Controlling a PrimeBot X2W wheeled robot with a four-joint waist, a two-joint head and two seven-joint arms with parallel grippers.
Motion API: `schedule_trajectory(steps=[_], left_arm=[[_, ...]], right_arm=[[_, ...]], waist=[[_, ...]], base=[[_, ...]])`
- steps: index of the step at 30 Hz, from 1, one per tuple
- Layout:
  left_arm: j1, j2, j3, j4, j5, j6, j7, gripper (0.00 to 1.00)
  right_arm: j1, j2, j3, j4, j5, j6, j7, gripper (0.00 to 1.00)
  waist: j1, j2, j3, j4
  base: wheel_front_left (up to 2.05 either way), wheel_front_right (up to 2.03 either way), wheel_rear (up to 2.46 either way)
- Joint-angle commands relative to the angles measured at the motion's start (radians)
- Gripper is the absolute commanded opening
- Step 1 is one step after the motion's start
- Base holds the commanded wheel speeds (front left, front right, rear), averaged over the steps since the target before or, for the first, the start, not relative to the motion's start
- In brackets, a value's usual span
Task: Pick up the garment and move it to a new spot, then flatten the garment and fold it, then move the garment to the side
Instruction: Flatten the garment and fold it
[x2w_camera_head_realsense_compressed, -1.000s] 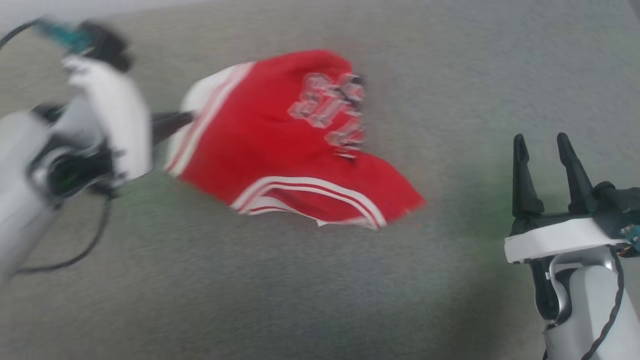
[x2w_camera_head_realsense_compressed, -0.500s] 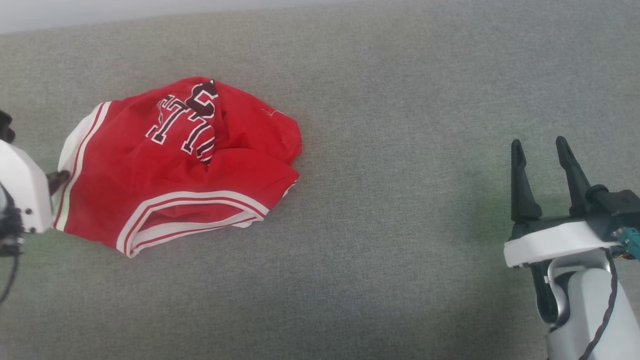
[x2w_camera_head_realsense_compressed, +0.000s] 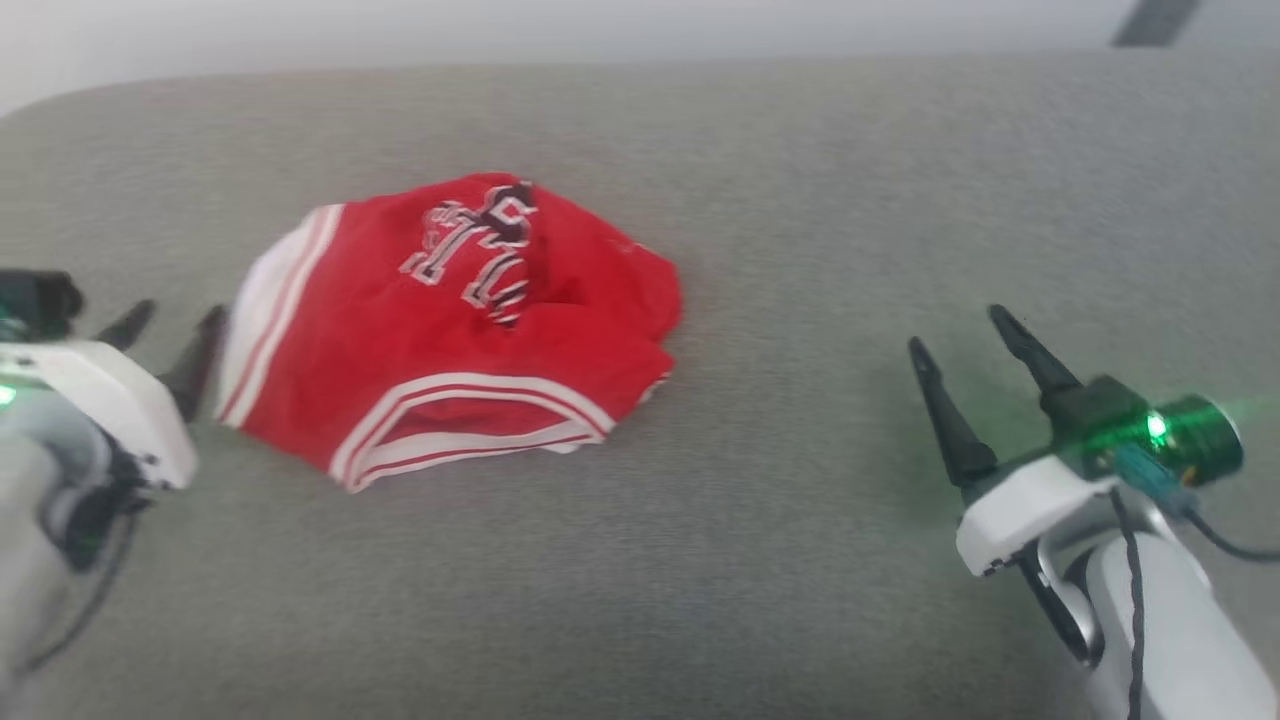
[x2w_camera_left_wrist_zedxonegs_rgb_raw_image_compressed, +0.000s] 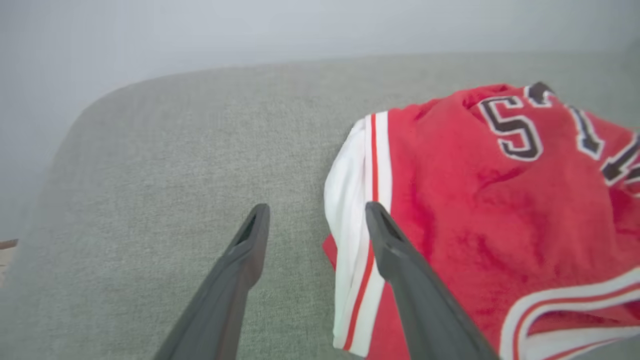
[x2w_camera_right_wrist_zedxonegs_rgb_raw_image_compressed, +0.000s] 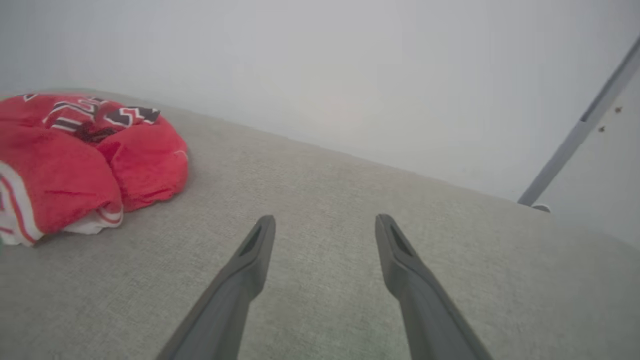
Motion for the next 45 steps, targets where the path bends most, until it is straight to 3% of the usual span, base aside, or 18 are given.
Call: schedule_trajectory(steps=[1,4,10,14,22,29,35,36,37,38,45], left_arm=[[0.030,-0.016,0.010,-0.007,0.005,0.013,-0.028,1.00],[0.080,-0.056,0.047,-0.060,0.059,0.068,-0.072,1.00],[0.309,-0.170,0.379,-0.335,0.316,0.217,-0.073,1.00],[0.507,-0.283,0.563,-0.490,0.480,0.249,-0.074,1.00],[0.704,-0.466,0.742,-0.590,0.664,0.175,-0.074,1.00],[0.724,-0.572,0.823,-0.565,0.742,0.095,-0.074,1.00],[0.710,-0.630,0.876,-0.536,0.790,0.042,-0.074,1.00],[0.709,-0.636,0.885,-0.534,0.796,0.037,-0.074,1.00],[0.709,-0.642,0.893,-0.531,0.802,0.030,-0.074,1.00],[0.709,-0.646,0.899,-0.529,0.806,0.027,-0.074,1.00],[0.726,-0.666,0.942,-0.523,0.830,0.007,-0.074,1.00]], right_arm=[[-0.015,-0.016,0.026,-0.003,0.015,0.000,0.019,1.00],[-0.048,-0.076,0.124,-0.024,0.076,0.000,0.099,1.00],[-0.129,-0.227,0.338,-0.088,0.229,0.000,0.293,1.00],[-0.212,-0.325,0.475,-0.117,0.336,0.000,0.418,1.00],[-0.412,-0.447,0.698,-0.093,0.532,0.000,0.620,1.00],[-0.556,-0.463,0.889,0.011,0.656,0.000,0.729,1.00],[-0.621,-0.451,1.011,0.086,0.718,0.000,0.718,1.00],[-0.627,-0.450,1.027,0.092,0.728,0.000,0.711,0.51],[-0.635,-0.448,1.043,0.095,0.737,0.000,0.701,0.29],[-0.645,-0.450,1.050,0.098,0.745,0.000,0.683,0.00],[-0.689,-0.515,1.029,0.088,0.773,0.000,0.570,0.00]], waist=[[0.0000,0.0000,-0.024,0.046],[0.0000,0.0000,-0.038,0.100],[0.0000,0.0000,-0.048,0.212],[0.0000,0.0000,-0.046,0.275],[0.0000,0.0000,-0.021,0.380],[0.0000,0.0000,0.009,0.429],[0.0000,0.0000,0.025,0.444],[0.0000,0.0000,0.026,0.444],[0.0000,0.0000,0.028,0.442],[0.0000,0.0000,0.028,0.438],[0.0000,0.0000,0.016,0.400]], base=[[0.00,0.00,0.00],[0.00,0.00,0.00],[0.00,0.00,0.00],[0.00,0.00,0.00],[0.00,0.00,0.00],[0.00,0.00,0.00],[0.00,0.00,0.00],[0.00,0.00,0.00],[0.00,0.00,0.00],[0.00,0.00,0.00],[0.00,0.00,0.00]])
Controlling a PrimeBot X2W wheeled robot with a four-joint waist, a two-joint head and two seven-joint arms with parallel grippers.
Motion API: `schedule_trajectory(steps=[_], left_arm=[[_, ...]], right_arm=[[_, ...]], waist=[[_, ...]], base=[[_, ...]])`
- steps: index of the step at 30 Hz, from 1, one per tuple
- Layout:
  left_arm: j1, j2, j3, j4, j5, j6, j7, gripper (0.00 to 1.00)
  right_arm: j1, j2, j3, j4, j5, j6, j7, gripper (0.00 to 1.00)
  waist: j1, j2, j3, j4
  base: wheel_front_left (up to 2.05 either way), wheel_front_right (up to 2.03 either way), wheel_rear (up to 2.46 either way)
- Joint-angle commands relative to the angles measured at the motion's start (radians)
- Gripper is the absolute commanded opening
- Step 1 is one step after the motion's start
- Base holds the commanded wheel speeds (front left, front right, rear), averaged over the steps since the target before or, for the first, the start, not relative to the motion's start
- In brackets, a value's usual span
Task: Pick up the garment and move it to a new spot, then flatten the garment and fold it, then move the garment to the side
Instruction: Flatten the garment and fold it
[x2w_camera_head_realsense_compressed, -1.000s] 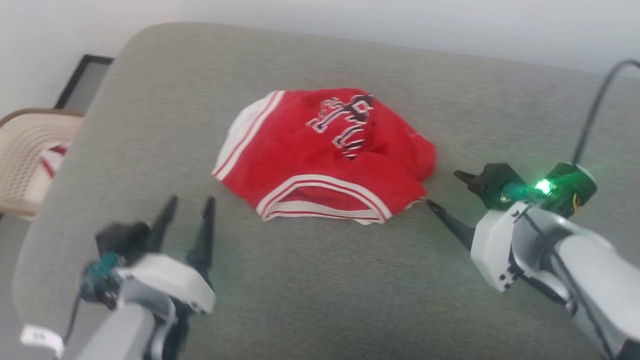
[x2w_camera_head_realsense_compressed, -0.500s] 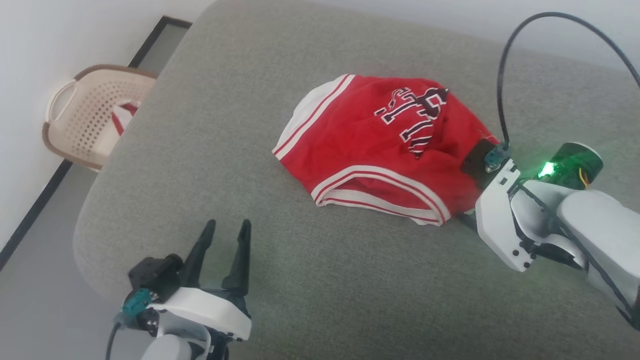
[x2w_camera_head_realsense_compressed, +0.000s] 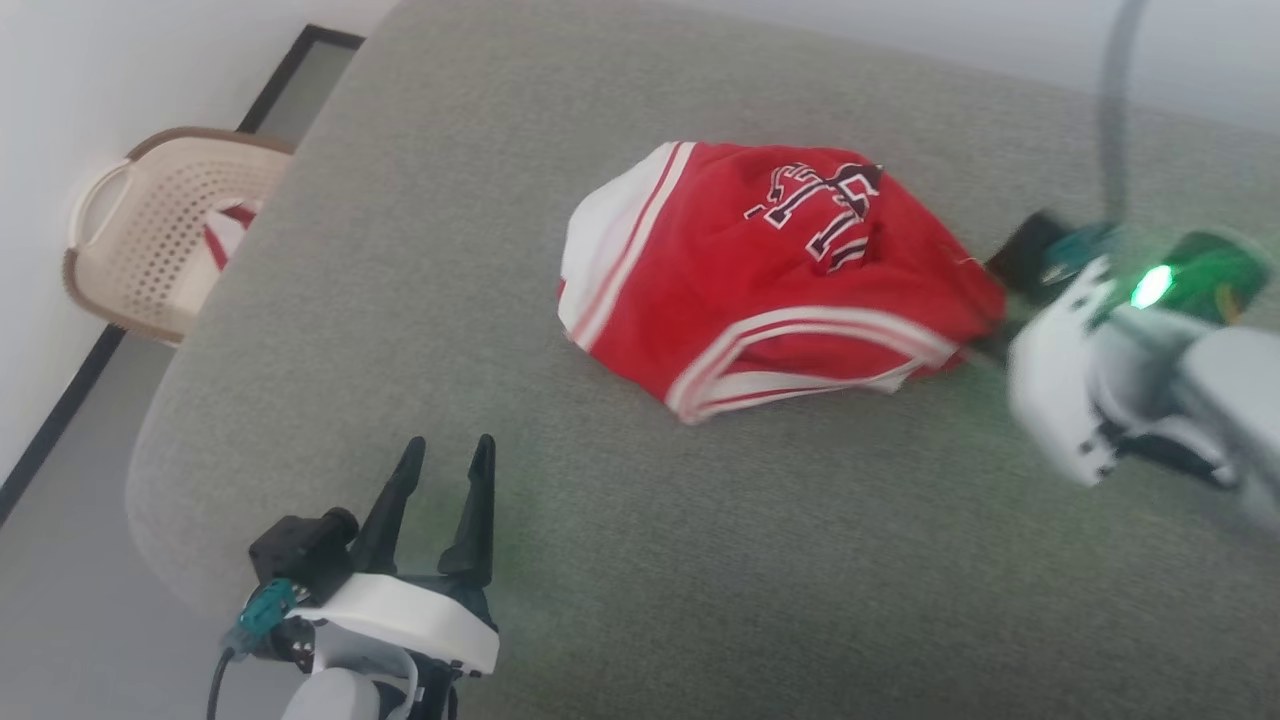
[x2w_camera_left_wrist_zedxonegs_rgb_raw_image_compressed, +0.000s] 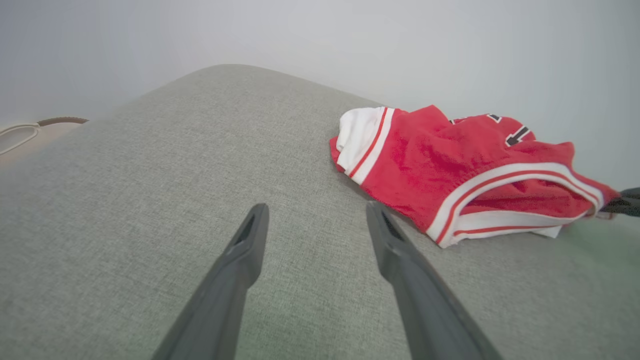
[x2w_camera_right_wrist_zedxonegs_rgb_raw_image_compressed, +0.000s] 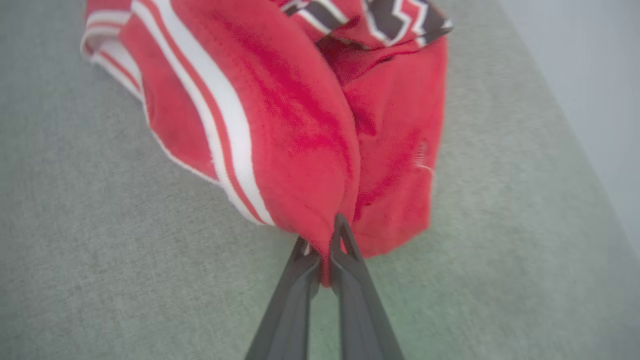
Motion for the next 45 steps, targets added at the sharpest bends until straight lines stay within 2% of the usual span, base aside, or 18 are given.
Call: schedule_trajectory(steps=[1,5,12,15,17,19,21,25,27,31,36,37,38,39,40,45], left_arm=[[0.007,-0.002,0.007,-0.001,0.005,-0.006,-0.004,1.00],[0.023,-0.006,0.028,-0.011,0.017,-0.012,-0.004,1.00],[0.023,0.005,0.041,-0.023,0.031,-0.017,-0.004,1.00],[0.019,0.011,0.036,-0.019,0.032,-0.018,-0.004,1.00],[0.017,0.014,0.031,-0.017,0.030,-0.018,-0.004,1.00],[0.015,0.017,0.025,-0.012,0.026,-0.018,-0.004,1.00],[0.012,0.021,0.016,-0.006,0.021,-0.019,-0.004,1.00],[-0.006,0.022,-0.005,0.003,0.017,-0.019,-0.004,1.00],[-0.018,0.020,-0.020,0.009,0.014,-0.019,-0.004,1.00],[-0.037,0.014,-0.033,0.018,0.006,-0.018,-0.004,1.00],[-0.043,0.007,-0.032,0.025,-0.008,-0.018,-0.004,1.00],[-0.042,0.008,-0.028,0.025,-0.009,-0.018,-0.004,1.00],[-0.041,0.009,-0.023,0.025,-0.008,-0.018,-0.004,1.00],[-0.041,0.010,-0.016,0.024,-0.007,-0.018,-0.004,1.00],[-0.043,0.010,-0.013,0.023,-0.006,-0.018,-0.004,1.00],[-0.049,0.016,-0.008,0.018,-0.004,-0.018,-0.004,1.00]], right_arm=[[-0.004,-0.010,-0.011,-0.004,0.007,-0.001,-0.010,0.00],[0.028,-0.123,-0.081,-0.039,0.016,-0.001,-0.037,0.00],[0.104,-0.349,-0.240,-0.103,-0.020,-0.001,0.016,0.00],[0.134,-0.418,-0.327,-0.113,-0.076,-0.001,0.038,0.00],[0.154,-0.433,-0.388,-0.128,-0.125,-0.001,0.043,0.00],[0.177,-0.413,-0.440,-0.168,-0.174,-0.001,0.040,0.00],[0.201,-0.366,-0.476,-0.235,-0.216,-0.001,0.051,0.00],[0.244,-0.227,-0.502,-0.367,-0.291,-0.001,0.108,0.00],[0.263,-0.150,-0.478,-0.406,-0.319,-0.001,0.136,0.00],[0.282,-0.044,-0.410,-0.397,-0.354,-0.001,0.171,0.00],[0.283,0.008,-0.323,-0.321,-0.350,-0.001,0.150,0.00],[0.280,0.012,-0.322,-0.309,-0.349,-0.001,0.138,0.03],[0.276,0.015,-0.328,-0.294,-0.354,-0.001,0.121,0.41],[0.276,0.021,-0.338,-0.286,-0.349,-0.001,0.104,0.90],[0.282,0.029,-0.355,-0.281,-0.338,-0.001,0.085,1.00],[0.316,0.013,-0.421,-0.310,-0.308,-0.001,0.039,1.00]], waist=[[0.0000,-0.0001,-0.007,-0.013],[0.0000,-0.0001,-0.016,-0.051],[0.0000,-0.0001,-0.014,-0.104],[0.0000,-0.0001,-0.012,-0.114],[0.0000,-0.0001,-0.010,-0.118],[0.0000,-0.0001,-0.010,-0.120],[0.0000,-0.0001,-0.009,-0.120],[0.0000,-0.0001,0.000,-0.108],[0.0000,-0.0001,0.010,-0.096],[0.0000,-0.0001,0.029,-0.074],[0.0000,-0.0001,0.048,-0.074],[0.0000,-0.0001,0.051,-0.080],[0.0000,-0.0001,0.053,-0.086],[0.0000,-0.0001,0.056,-0.095],[0.0000,-0.0001,0.058,-0.104],[0.0000,-0.0001,0.061,-0.142]], base=[[0.00,0.00,0.00],[0.00,0.00,0.00],[0.00,0.00,0.00],[0.00,0.00,0.00],[0.00,0.00,0.00],[0.00,0.00,0.00],[0.00,0.00,0.00],[0.00,0.00,0.00],[0.00,0.00,0.00],[0.00,0.00,0.00],[0.00,0.00,0.00],[0.00,0.00,0.00],[0.00,0.00,0.00],[0.00,0.00,0.00],[0.00,0.00,0.00],[0.00,0.00,0.00]])
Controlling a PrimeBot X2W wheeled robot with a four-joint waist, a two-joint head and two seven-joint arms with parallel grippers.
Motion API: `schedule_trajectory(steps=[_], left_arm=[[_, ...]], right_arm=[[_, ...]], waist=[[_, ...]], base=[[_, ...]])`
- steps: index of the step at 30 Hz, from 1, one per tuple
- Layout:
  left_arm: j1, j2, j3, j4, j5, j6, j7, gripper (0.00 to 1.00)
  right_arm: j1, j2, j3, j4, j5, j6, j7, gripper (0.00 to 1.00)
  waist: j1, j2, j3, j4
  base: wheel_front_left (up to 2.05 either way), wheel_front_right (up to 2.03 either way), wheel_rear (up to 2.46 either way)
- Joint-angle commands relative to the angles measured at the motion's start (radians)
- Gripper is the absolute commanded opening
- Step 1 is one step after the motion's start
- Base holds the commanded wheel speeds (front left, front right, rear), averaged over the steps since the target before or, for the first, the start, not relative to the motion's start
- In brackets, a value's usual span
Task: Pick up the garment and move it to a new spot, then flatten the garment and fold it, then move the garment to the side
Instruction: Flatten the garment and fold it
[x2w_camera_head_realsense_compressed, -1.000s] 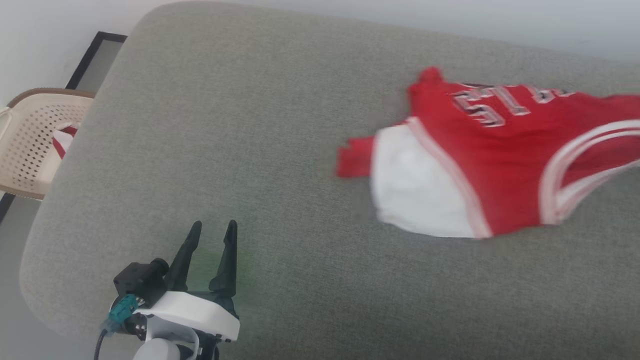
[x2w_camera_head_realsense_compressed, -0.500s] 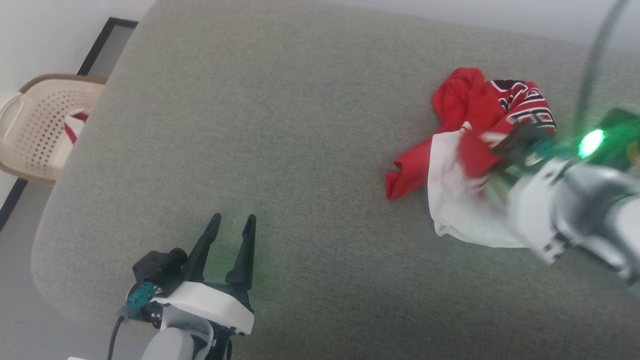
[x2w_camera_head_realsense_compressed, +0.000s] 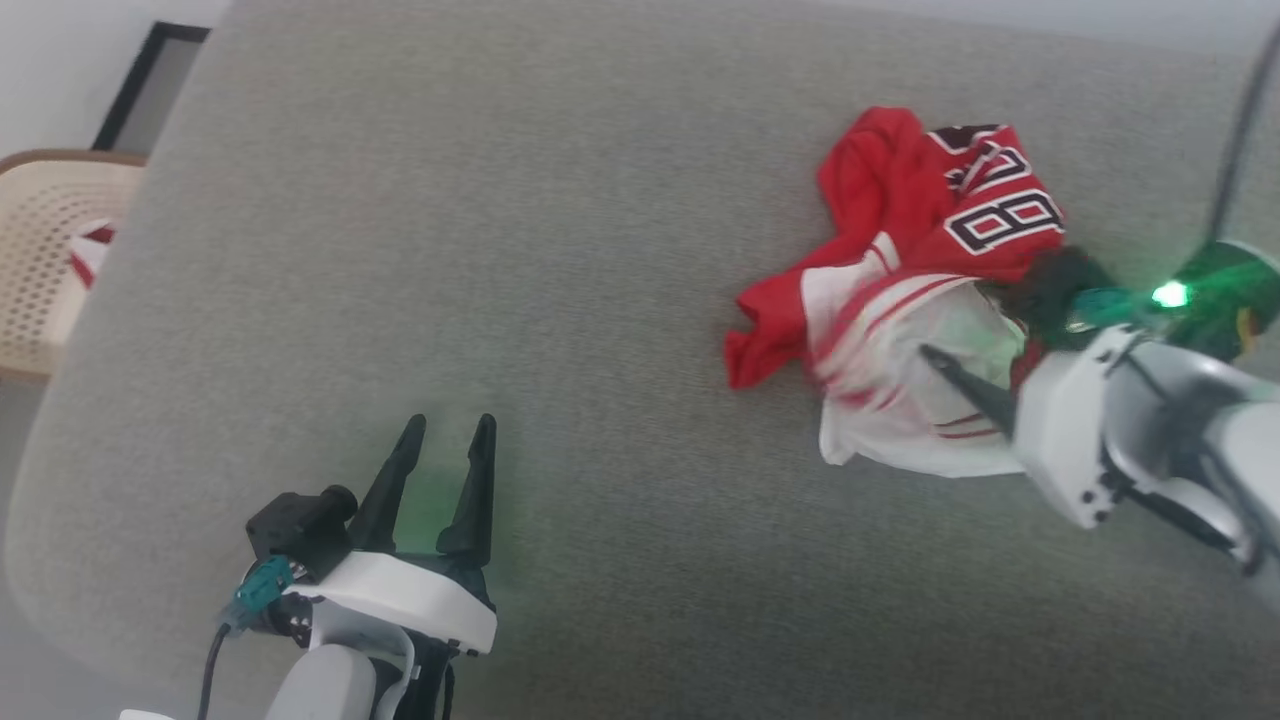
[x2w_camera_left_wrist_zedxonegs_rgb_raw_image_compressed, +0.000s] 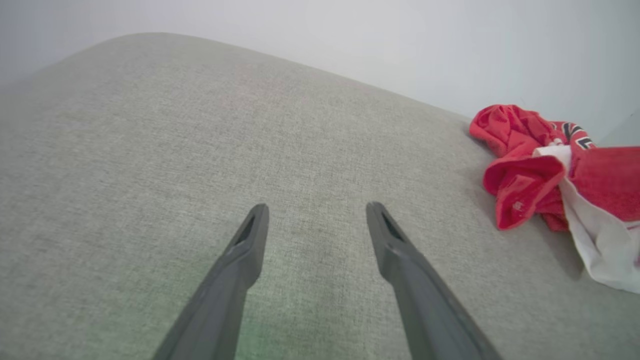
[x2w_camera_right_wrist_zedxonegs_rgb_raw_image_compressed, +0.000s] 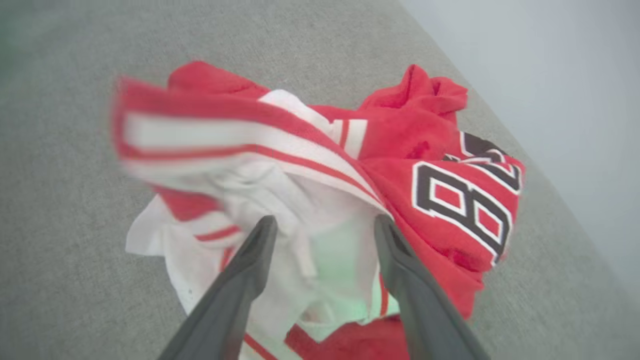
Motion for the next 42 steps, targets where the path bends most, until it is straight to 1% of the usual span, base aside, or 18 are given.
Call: schedule_trajectory(steps=[1,2,3,6,7,8,9,10,15,18,22,29,30,31,33,34,38,42], left_arm=[[-0.011,0.003,0.004,-0.002,0.003,-0.002,-0.003,1.00],[-0.013,0.003,0.006,-0.004,0.003,-0.002,-0.003,1.00],[-0.016,0.002,0.007,-0.006,0.000,-0.002,-0.003,1.00],[-0.021,-0.002,0.003,-0.008,-0.004,-0.002,-0.003,1.00],[-0.021,-0.004,0.000,-0.008,-0.005,-0.002,-0.003,1.00],[-0.021,-0.004,0.000,-0.008,-0.005,-0.002,-0.003,1.00],[-0.022,-0.008,-0.008,-0.005,-0.010,-0.002,-0.003,1.00],[-0.024,-0.011,-0.013,-0.003,-0.012,-0.002,-0.003,1.00],[-0.041,-0.021,-0.045,0.006,-0.029,-0.002,-0.003,1.00],[-0.047,-0.027,-0.056,0.012,-0.040,-0.002,-0.003,1.00],[-0.051,-0.032,-0.070,0.019,-0.050,-0.002,-0.003,1.00],[-0.058,-0.037,-0.080,0.027,-0.064,-0.002,-0.003,1.00],[-0.057,-0.038,-0.080,0.028,-0.064,-0.002,-0.003,1.00],[-0.055,-0.038,-0.079,0.029,-0.064,-0.002,-0.003,1.00],[-0.050,-0.039,-0.076,0.032,-0.064,-0.002,-0.003,1.00],[-0.050,-0.039,-0.076,0.033,-0.063,-0.002,-0.003,1.00],[-0.056,-0.039,-0.072,0.036,-0.056,-0.002,-0.003,1.00],[-0.061,-0.039,-0.067,0.032,-0.049,-0.002,-0.003,1.00]], right_arm=[[0.016,-0.013,-0.016,-0.014,0.009,-0.001,-0.006,1.00],[0.024,-0.028,-0.032,-0.035,0.014,-0.001,-0.004,1.00],[0.045,-0.060,-0.068,-0.078,0.034,-0.001,0.011,1.00],[0.079,-0.112,-0.115,-0.150,0.076,-0.001,0.062,1.00],[0.090,-0.126,-0.131,-0.172,0.092,-0.001,0.082,1.00],[0.090,-0.126,-0.131,-0.172,0.092,-0.001,0.082,1.00],[0.101,-0.162,-0.146,-0.214,0.111,-0.001,0.128,1.00],[0.106,-0.177,-0.144,-0.232,0.120,-0.001,0.151,1.00],[0.109,-0.203,-0.112,-0.290,0.179,-0.001,0.252,1.00],[0.080,-0.194,-0.081,-0.299,0.193,-0.001,0.289,1.00],[0.037,-0.185,-0.047,-0.277,0.175,-0.001,0.307,1.00],[-0.006,-0.207,0.031,-0.245,0.184,-0.001,0.322,1.00],[-0.010,-0.206,0.036,-0.241,0.189,-0.001,0.314,0.58],[-0.015,-0.205,0.035,-0.237,0.190,-0.001,0.306,0.35],[-0.023,-0.206,0.040,-0.233,0.190,-0.001,0.292,0.05],[-0.024,-0.206,0.042,-0.229,0.193,-0.001,0.285,0.00],[-0.035,-0.209,0.045,-0.217,0.205,-0.001,0.263,0.00],[-0.024,-0.214,0.021,-0.201,0.215,-0.001,0.234,0.00]], waist=[[0.0000,0.0000,0.002,-0.021],[0.0000,0.0000,0.003,-0.030],[0.0000,0.0000,0.003,-0.046],[0.0000,0.0000,0.007,-0.060],[0.0000,0.0000,0.008,-0.062],[0.0000,0.0000,0.008,-0.062],[0.0000,0.0000,0.011,-0.062],[0.0000,0.0000,0.013,-0.060],[0.0000,0.0000,0.028,-0.029],[0.0000,0.0000,0.044,-0.006],[0.0000,0.0000,0.062,0.023],[0.0000,0.0000,0.074,0.051],[0.0000,0.0000,0.074,0.052],[0.0000,0.0000,0.073,0.052],[0.0000,0.0000,0.070,0.047],[0.0000,0.0000,0.067,0.043],[0.0000,0.0000,0.058,0.020],[0.0000,0.0000,0.052,-0.001]], base=[[0.00,0.00,0.00],[0.00,0.00,0.00],[0.00,0.00,0.00],[0.00,0.00,0.00],[0.00,0.00,0.00],[0.00,0.00,0.00],[0.00,0.00,0.00],[0.00,0.00,0.00],[0.00,0.00,0.00],[0.00,0.00,0.00],[0.00,0.00,0.00],[0.00,0.00,0.00],[0.00,0.00,0.00],[0.00,0.00,0.00],[0.00,0.00,0.00],[0.00,0.00,0.00],[0.00,0.00,0.00],[0.00,0.00,0.00]])
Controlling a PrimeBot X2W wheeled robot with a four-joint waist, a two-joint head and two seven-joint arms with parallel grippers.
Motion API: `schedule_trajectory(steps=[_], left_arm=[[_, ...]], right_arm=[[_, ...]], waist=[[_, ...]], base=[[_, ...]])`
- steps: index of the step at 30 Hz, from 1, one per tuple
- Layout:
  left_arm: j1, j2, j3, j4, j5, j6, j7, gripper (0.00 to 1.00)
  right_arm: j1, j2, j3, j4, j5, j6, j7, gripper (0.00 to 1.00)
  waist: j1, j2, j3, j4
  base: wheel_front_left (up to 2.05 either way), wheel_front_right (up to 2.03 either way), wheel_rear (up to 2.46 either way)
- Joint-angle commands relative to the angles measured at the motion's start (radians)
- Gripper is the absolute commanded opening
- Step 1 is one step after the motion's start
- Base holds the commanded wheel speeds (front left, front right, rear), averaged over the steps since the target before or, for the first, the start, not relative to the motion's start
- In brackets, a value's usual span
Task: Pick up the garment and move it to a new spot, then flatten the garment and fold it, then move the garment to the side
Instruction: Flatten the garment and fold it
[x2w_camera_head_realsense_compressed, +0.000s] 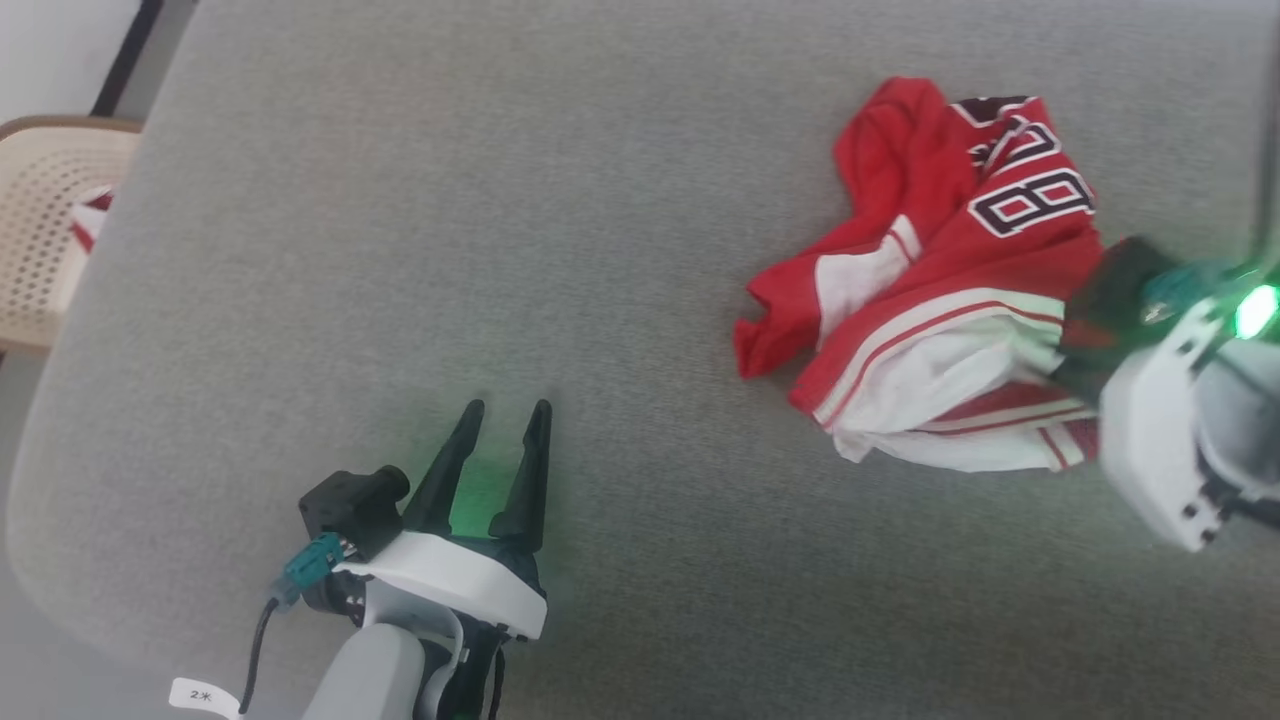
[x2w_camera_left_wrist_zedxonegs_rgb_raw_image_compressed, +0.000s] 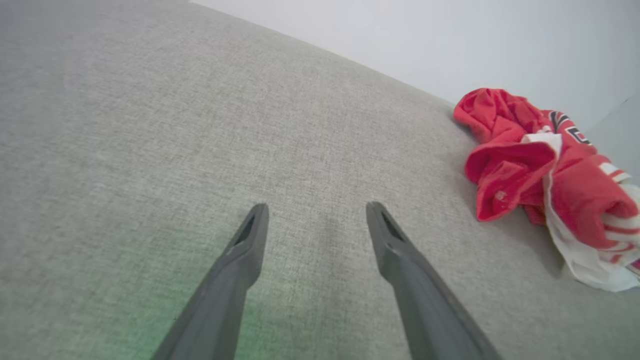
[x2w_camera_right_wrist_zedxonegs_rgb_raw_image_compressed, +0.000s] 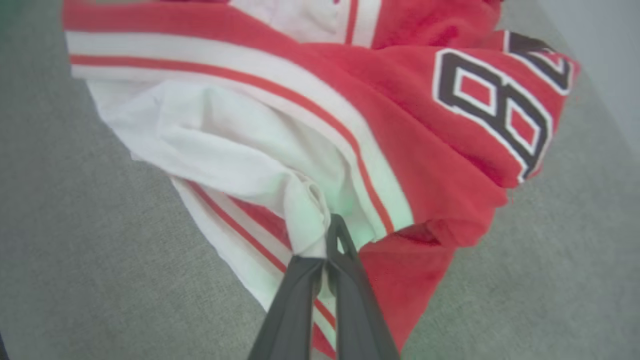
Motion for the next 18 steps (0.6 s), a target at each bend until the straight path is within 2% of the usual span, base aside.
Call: schedule_trajectory(steps=[1,5,9,14,18], left_arm=[[-0.013,-0.001,0.003,-0.001,0.008,-0.002,-0.003,1.00],[-0.009,0.006,0.013,-0.006,0.017,-0.002,-0.003,1.00],[-0.003,0.016,0.020,-0.012,0.023,-0.002,-0.003,1.00],[-0.012,0.030,0.020,-0.022,0.031,-0.002,-0.003,1.00],[-0.022,0.048,0.017,-0.027,0.033,-0.002,-0.003,1.00]], right_arm=[[0.007,-0.005,-0.006,0.003,0.003,-0.001,-0.008,0.00],[0.059,-0.024,-0.112,0.052,0.007,-0.001,-0.071,0.00],[0.147,-0.017,-0.273,0.134,-0.002,-0.001,-0.135,0.00],[0.261,0.049,-0.531,0.298,-0.043,-0.001,-0.198,0.00],[0.314,0.112,-0.704,0.407,-0.120,-0.001,-0.232,0.00]], waist=[[0.0000,0.0000,-0.003,-0.011],[0.0000,0.0000,-0.006,-0.048],[0.0000,0.0000,-0.005,-0.086],[0.0000,0.0000,0.003,-0.122],[0.0000,0.0000,0.016,-0.138]], base=[[0.00,0.00,0.00],[0.00,0.00,0.00],[0.00,0.00,0.00],[0.00,0.00,0.00],[0.00,0.00,0.00]])
